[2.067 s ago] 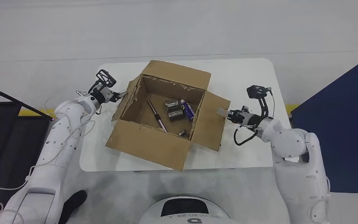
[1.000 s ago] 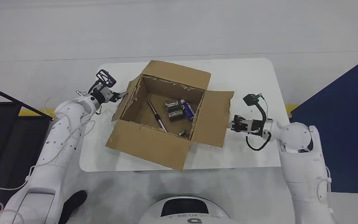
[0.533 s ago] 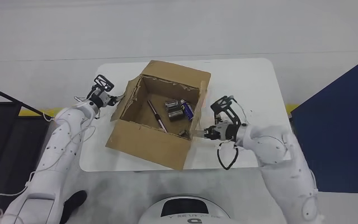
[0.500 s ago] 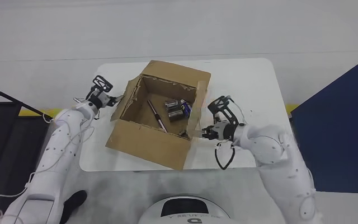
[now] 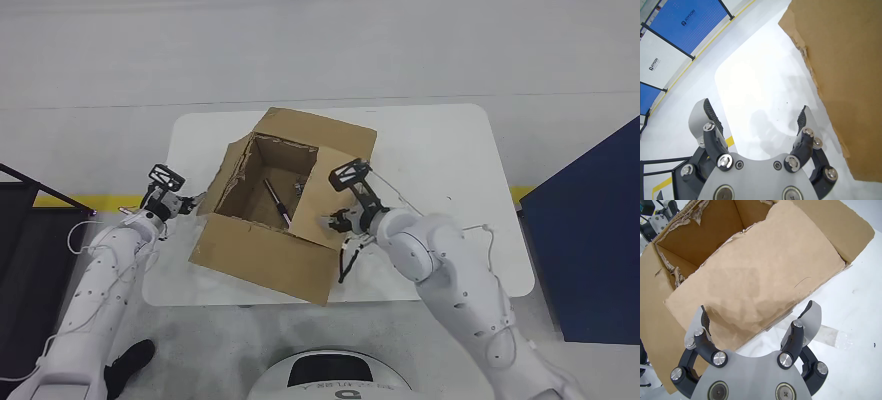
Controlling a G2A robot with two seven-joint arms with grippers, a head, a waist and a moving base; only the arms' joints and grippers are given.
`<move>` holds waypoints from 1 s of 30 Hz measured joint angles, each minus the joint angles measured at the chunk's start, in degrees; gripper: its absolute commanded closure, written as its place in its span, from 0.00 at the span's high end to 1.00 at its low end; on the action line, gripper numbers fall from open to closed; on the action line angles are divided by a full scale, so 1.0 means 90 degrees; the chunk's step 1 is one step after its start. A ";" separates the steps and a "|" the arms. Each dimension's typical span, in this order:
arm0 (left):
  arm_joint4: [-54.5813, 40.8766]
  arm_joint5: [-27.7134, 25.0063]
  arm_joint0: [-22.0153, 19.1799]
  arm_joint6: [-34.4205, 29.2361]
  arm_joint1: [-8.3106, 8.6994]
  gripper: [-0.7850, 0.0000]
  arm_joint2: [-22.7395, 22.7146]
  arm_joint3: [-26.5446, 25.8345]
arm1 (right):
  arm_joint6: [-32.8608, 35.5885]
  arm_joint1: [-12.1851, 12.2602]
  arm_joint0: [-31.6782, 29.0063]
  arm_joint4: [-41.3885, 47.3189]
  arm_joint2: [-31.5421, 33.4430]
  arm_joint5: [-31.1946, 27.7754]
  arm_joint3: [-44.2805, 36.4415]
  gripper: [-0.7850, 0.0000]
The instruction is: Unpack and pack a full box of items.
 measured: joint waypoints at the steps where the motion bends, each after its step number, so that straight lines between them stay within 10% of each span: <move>1: 0.0007 -0.0042 0.0007 0.0028 0.0003 1.00 0.0002 0.0029 | 0.0006 -0.0011 0.0047 -0.0038 -0.0033 0.0061 0.0029 1.00; 12: -0.0021 -0.0628 -0.0280 0.0405 -0.0003 1.00 0.0113 0.0496 | -0.0187 -0.0186 0.0472 -0.1294 -0.0662 0.1128 0.0525 1.00; 23: -0.0802 -0.2366 -0.0195 0.3418 0.0221 1.00 -0.0550 0.1224 | -0.0138 -0.0290 0.0538 -0.1367 -0.0693 0.1239 0.0526 1.00; 30: -0.0464 -0.2538 -0.0399 0.3890 0.0294 1.00 -0.0520 0.1078 | -0.0123 -0.0323 0.0487 -0.1339 -0.0619 0.1200 0.0483 1.00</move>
